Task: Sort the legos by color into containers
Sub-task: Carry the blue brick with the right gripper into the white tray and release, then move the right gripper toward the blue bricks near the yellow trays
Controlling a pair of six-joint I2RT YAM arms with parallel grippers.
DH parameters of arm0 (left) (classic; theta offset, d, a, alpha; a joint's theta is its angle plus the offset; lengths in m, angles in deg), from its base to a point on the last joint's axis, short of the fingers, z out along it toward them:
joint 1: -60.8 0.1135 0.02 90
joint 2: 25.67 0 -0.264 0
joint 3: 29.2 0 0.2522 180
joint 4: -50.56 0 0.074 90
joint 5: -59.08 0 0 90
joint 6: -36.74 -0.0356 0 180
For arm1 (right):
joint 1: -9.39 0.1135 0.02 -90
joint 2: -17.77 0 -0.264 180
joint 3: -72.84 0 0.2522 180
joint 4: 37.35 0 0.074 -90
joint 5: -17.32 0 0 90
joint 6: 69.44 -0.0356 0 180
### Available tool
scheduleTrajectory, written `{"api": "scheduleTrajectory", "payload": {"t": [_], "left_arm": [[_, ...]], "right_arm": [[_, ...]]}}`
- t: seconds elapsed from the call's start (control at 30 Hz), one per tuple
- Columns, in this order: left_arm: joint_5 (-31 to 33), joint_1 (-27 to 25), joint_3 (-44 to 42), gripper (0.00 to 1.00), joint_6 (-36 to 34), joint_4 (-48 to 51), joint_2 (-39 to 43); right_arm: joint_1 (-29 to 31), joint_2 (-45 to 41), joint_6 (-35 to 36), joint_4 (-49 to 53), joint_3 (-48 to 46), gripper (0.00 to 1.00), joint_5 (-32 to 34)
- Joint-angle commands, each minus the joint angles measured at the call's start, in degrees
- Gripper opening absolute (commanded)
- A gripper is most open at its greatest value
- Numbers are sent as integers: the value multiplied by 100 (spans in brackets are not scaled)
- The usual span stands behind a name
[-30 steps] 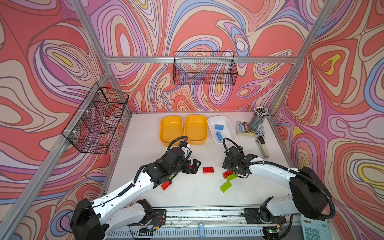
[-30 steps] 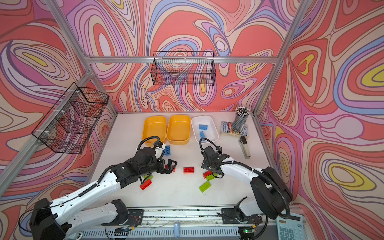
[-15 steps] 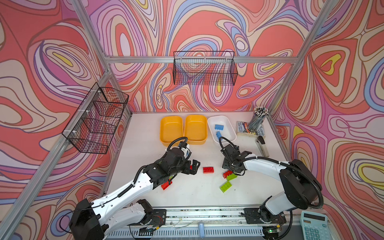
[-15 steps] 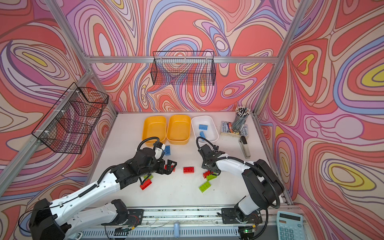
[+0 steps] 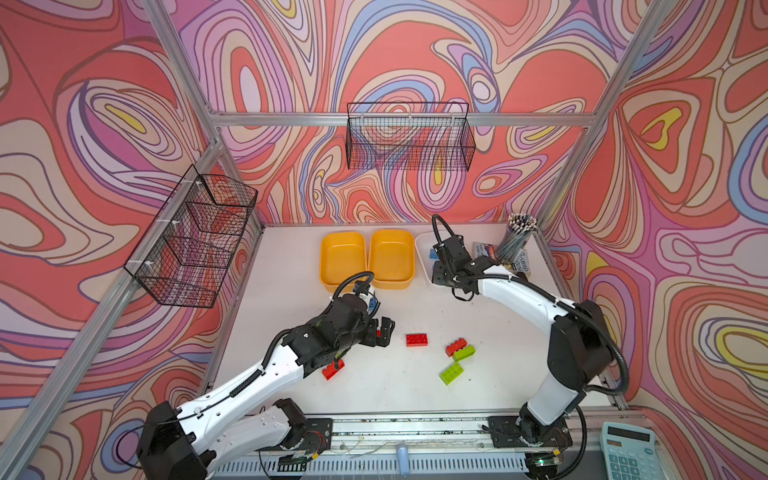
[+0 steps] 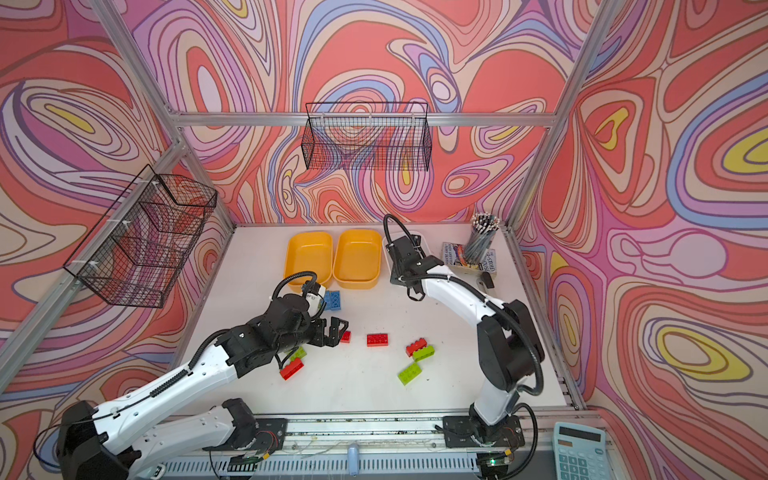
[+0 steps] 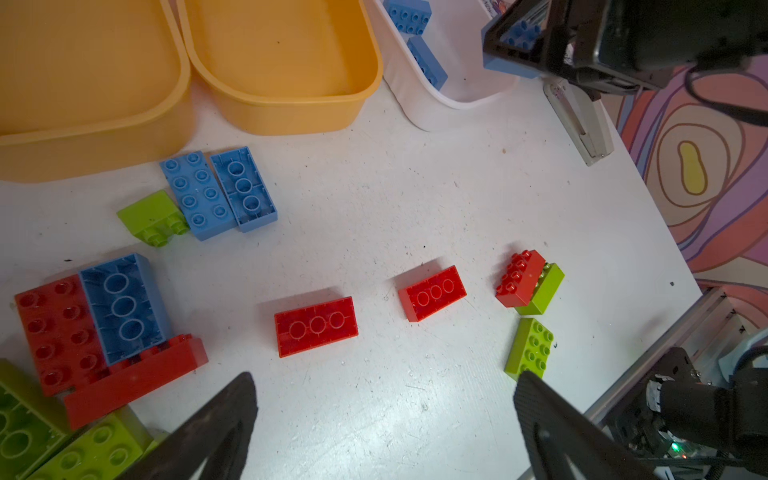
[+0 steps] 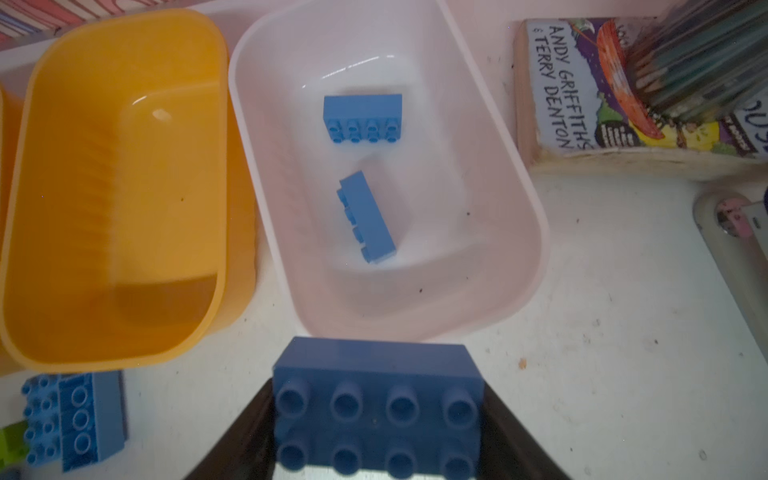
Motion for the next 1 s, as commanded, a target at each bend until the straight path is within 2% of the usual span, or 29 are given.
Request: {"api": "scheduleTrajectory", "payload": {"t": [0.0, 0.17, 0.27, 0.33, 0.47, 0.73, 0.97], "left_arm": [[414, -30, 300, 100, -95, 441, 48], [726, -33, 377, 100, -83, 468, 76], [814, -33, 421, 100, -94, 448, -2], [851, -33, 485, 100, -132, 459, -87], [876, -32, 665, 100, -170, 589, -285], [910, -29, 594, 100, -73, 700, -58], [890, -33, 253, 100, 233, 992, 611]], "right_arm": [[-358, 663, 522, -77, 556, 48, -87], [-629, 1692, 842, -158, 1467, 50, -239], [-724, 2150, 930, -140, 1868, 54, -235], [-774, 2303, 977, -188, 1983, 61, -195], [-845, 2418, 1090, -220, 2125, 84, -217], [-635, 1534, 1114, -126, 1752, 86, -275], [404, 491, 717, -219, 773, 79, -337]]}}
